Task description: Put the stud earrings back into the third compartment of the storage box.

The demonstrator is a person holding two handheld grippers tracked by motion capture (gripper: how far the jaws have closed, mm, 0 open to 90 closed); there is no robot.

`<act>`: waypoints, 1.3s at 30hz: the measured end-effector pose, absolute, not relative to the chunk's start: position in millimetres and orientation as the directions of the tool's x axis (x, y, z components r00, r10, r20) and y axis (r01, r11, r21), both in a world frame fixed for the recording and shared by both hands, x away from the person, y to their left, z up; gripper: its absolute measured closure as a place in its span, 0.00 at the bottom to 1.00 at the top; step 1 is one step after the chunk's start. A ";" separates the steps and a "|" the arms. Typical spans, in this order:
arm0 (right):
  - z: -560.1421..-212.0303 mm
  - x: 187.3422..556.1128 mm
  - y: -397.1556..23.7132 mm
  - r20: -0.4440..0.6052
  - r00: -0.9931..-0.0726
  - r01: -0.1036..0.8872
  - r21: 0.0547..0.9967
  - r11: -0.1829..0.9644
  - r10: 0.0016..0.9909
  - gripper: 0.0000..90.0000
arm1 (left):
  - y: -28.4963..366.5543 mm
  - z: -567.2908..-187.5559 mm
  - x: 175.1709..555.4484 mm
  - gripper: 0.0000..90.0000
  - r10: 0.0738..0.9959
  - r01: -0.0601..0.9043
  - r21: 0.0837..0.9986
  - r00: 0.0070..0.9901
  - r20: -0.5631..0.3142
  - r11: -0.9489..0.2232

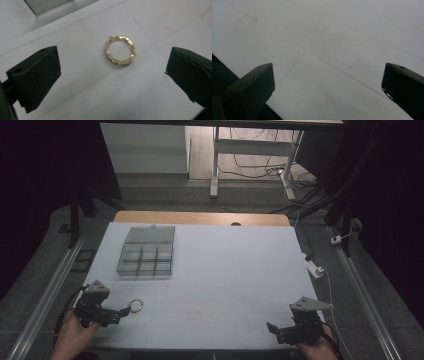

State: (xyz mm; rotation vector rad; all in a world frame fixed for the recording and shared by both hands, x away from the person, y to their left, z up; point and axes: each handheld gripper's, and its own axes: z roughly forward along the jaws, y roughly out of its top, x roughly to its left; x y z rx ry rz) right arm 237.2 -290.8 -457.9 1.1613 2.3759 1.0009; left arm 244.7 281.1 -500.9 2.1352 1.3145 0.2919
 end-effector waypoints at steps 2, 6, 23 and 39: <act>-458.0 237.3 -290.7 0.024 -0.622 0.565 0.706 0.427 0.783 0.00 | 281.1 -501.6 247.8 0.00 0.867 0.734 0.595 0.483 -0.120 -0.327; -457.9 237.4 -290.4 0.022 -0.623 0.566 0.703 0.431 0.782 0.00 | 282.4 -507.1 265.8 0.00 0.867 0.751 0.572 0.481 -0.130 -0.331; -458.5 237.7 -289.8 0.022 -0.625 0.568 0.699 0.434 0.781 0.00 | 276.4 -520.8 289.1 0.70 0.785 0.754 0.479 0.589 -0.192 -0.449; -458.5 237.7 -289.9 0.022 -0.626 0.567 0.699 0.435 0.780 0.00 | 280.0 -512.6 287.3 0.96 0.792 0.774 0.488 0.562 -0.237 -0.403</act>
